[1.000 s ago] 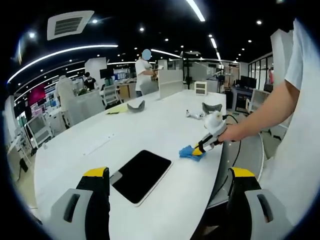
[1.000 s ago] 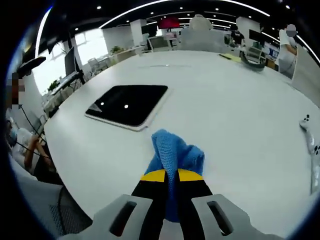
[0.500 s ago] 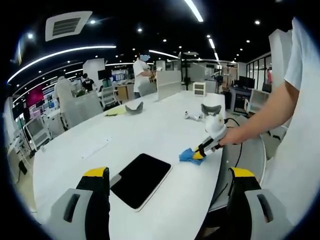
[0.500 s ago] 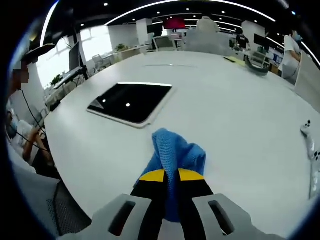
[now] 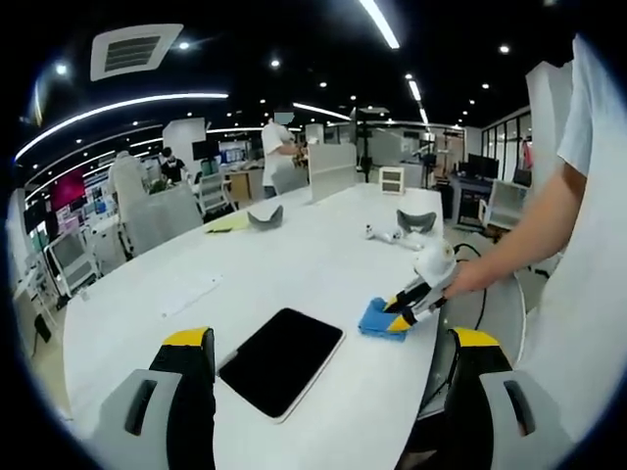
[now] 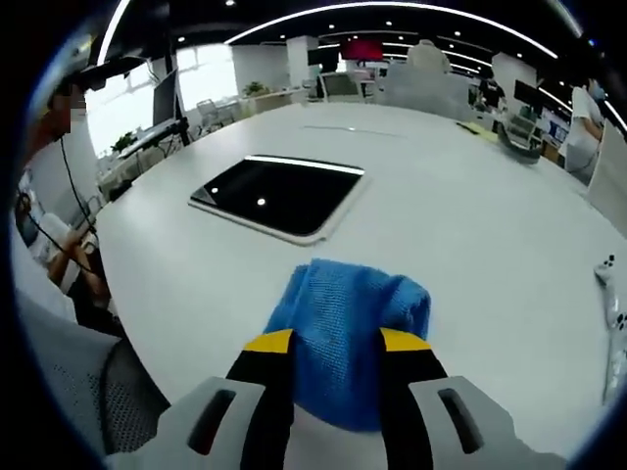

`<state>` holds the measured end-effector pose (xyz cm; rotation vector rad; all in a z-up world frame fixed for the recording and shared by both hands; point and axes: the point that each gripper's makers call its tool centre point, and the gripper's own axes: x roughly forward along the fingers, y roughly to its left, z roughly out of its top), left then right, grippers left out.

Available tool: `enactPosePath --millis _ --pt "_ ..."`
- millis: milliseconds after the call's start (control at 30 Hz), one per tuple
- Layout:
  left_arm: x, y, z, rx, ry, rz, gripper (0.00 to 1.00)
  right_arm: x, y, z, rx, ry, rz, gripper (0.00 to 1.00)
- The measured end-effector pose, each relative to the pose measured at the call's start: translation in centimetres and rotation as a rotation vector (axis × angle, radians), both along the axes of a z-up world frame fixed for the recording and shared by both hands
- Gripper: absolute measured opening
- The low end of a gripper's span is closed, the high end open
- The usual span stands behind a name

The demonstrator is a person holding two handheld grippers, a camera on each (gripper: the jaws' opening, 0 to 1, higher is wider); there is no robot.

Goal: Wipe the mirror surface with the cleaning cloth until all visible marks leave the cleaned area.

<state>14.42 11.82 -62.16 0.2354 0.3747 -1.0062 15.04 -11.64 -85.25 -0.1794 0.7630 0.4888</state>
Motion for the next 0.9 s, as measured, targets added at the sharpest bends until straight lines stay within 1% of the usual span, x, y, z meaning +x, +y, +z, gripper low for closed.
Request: enactPosePath --millis 67,133,200,233,267,300,333,367,433,467,500,533,567,600,633,667,733,800,833,900 --pt "0.2 0.4 0.0 -0.007 0.002 0.011 0.99 0.1 0.0 0.0 -0.001 -0.003 0.001 0.29" --pt "0.3 0.9 -0.1 0.003 -0.001 0.024 0.99 0.1 0.0 0.0 0.004 0.001 0.001 0.28" --pt "0.3 1.9 0.0 -0.006 0.000 0.042 0.99 0.1 -0.2 0.2 -0.001 0.036 -0.012 0.28" --pt "0.4 2.5 -0.1 -0.003 0.000 0.052 0.99 0.5 -0.2 1.2 0.025 0.005 -0.049 0.26" --pt "0.4 2.9 -0.2 0.004 -0.002 0.059 0.99 1.0 0.2 2.3 0.060 -0.037 -0.060 0.25" --pt "0.3 3.4 -0.1 0.002 -0.003 0.066 0.99 1.0 1.0 4.2 0.117 -0.064 -0.069 0.25" --pt "0.3 3.6 -0.1 -0.003 -0.002 0.073 0.99 1.1 1.3 5.2 0.147 -0.081 -0.082 0.29" --pt "0.4 4.0 -0.3 -0.004 0.003 0.082 0.99 1.3 1.8 6.9 0.198 -0.112 -0.105 0.34" --pt "0.4 4.6 -0.6 -0.012 0.004 0.100 0.99 1.1 2.9 9.7 0.262 -0.159 -0.117 0.46" --pt "0.4 4.9 -0.8 -0.028 0.011 0.112 0.99 1.0 3.4 11.0 0.274 -0.183 -0.117 0.52" --pt "0.5 5.1 -1.0 -0.030 0.011 0.116 0.99 0.9 4.1 12.6 0.290 -0.225 -0.109 0.61" --pt "0.6 5.4 -1.3 -0.029 0.010 0.121 0.99 0.8 4.5 13.6 0.295 -0.248 -0.103 0.68" --pt "0.7 5.7 -1.5 -0.046 0.011 0.134 0.99 0.5 5.2 15.1 0.290 -0.277 -0.085 0.75" --pt "0.7 5.8 -1.5 -0.065 0.015 0.141 0.99 0.2 5.7 15.9 0.281 -0.288 -0.069 0.83" --pt "0.6 6.1 -1.5 -0.084 0.014 0.149 0.99 -0.1 6.4 17.2 0.260 -0.320 -0.033 0.89" --pt "0.5 6.3 -1.5 -0.091 0.013 0.151 0.99 -0.2 7.0 17.9 0.246 -0.339 -0.006 0.94" --pt "0.1 6.7 -1.6 -0.100 0.018 0.159 0.99 -0.9 8.2 19.0 0.221 -0.334 0.046 1.00" --pt "-0.4 6.8 -1.2 -0.113 0.013 0.159 0.99 -1.2 9.4 20.4 0.200 -0.370 0.114 1.00" --pt "-0.7 6.9 -1.0 -0.116 0.011 0.161 0.99 -1.4 9.8 20.7 0.202 -0.370 0.131 1.00" --pt "-1.2 7.2 -1.0 -0.092 0.001 0.178 0.99 -1.6 10.5 21.0 0.207 -0.368 0.154 1.00"
